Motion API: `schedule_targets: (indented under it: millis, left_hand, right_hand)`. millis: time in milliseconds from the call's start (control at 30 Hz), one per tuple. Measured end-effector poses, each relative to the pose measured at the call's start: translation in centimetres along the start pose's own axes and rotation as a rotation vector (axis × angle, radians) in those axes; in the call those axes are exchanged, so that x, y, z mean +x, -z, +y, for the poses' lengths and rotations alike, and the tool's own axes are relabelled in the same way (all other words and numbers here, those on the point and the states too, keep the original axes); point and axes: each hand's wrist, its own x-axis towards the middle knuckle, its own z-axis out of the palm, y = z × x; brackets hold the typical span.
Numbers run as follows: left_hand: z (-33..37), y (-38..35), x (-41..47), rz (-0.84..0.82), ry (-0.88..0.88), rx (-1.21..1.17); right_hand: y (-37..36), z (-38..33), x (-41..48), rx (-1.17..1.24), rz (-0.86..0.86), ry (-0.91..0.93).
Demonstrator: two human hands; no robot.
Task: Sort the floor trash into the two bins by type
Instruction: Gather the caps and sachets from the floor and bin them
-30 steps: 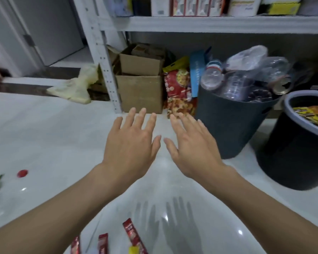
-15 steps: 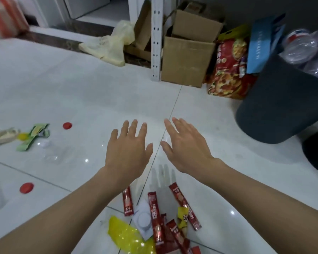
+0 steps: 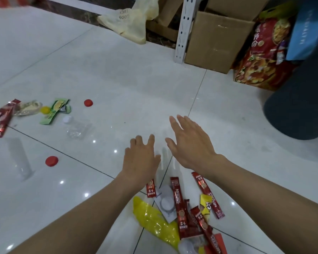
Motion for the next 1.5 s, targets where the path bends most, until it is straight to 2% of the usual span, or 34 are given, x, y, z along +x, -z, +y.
schedule_targets:
  millis: [133, 233, 433, 533, 767, 967, 1267, 1500]
  left_hand:
    - [-0.7, -3.4, -0.5, -0.166, 0.065, -0.179]
    - [-0.8, -5.1, -0.7, -0.223, 0.074, -0.269]
    - [-0.8, -5.9, -0.5, -0.202, 0.052, -0.440]
    - [-1.1, -5.3, -0.1, -0.138, 0.025, -0.500]
    - [-2.2, -3.8, 0.0, -0.050, 0.011, -0.531]
    - [-3.0, -3.6, -1.1, -0.035, 0.009, -0.539]
    - [-2.3, -3.3, -1.4, -0.041, 0.013, -0.570]
    - [-0.5, -1.4, -1.4, -0.030, 0.019, -0.679]
  right_hand:
    - [-0.8, -0.4, -0.3, -0.001, -0.033, -0.007]
    - [-0.9, -0.2, -0.6, 0.001, -0.046, -0.021]
    - [-1.2, 0.5, -1.2, 0.013, -0.053, -0.050]
    - [-1.8, 0.5, -1.5, 0.026, -0.075, -0.056]
    - [-4.9, -0.1, -2.5, 0.089, -0.240, -0.087]
    - [-8.8, -0.1, -3.9, 0.257, -0.366, -0.201]
    - [-10.3, 1.1, -4.0, 0.620, -0.269, -0.434]
    - [-6.8, 2.9, -2.9, 0.916, 0.046, -0.580]
